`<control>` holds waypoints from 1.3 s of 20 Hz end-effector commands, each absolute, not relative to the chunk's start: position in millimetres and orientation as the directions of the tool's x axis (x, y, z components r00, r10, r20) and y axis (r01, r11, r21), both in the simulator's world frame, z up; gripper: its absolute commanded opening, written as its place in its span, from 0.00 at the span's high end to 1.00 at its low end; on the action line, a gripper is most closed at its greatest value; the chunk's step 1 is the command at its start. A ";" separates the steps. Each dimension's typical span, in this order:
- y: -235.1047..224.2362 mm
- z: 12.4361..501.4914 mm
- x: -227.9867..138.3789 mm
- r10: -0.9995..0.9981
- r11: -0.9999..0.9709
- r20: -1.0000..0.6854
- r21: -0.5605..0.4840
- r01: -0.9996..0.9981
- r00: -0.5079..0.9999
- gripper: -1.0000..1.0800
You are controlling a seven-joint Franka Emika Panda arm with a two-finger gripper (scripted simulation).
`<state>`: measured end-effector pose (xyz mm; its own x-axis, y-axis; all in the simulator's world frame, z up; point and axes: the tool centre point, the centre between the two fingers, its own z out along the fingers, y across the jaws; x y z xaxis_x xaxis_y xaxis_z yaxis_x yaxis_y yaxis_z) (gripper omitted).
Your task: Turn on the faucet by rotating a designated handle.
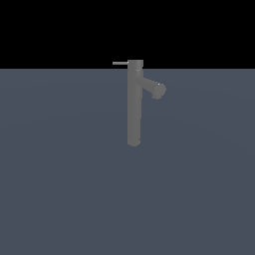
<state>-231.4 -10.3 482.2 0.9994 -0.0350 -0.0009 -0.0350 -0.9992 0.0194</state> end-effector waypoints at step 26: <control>8.1 413.7 -41.9 0.091 -0.996 -0.001 0.006 0.091 0.996 1.00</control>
<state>-54.2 6.4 421.6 0.9966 0.0827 -0.0016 0.0827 -0.9965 0.0067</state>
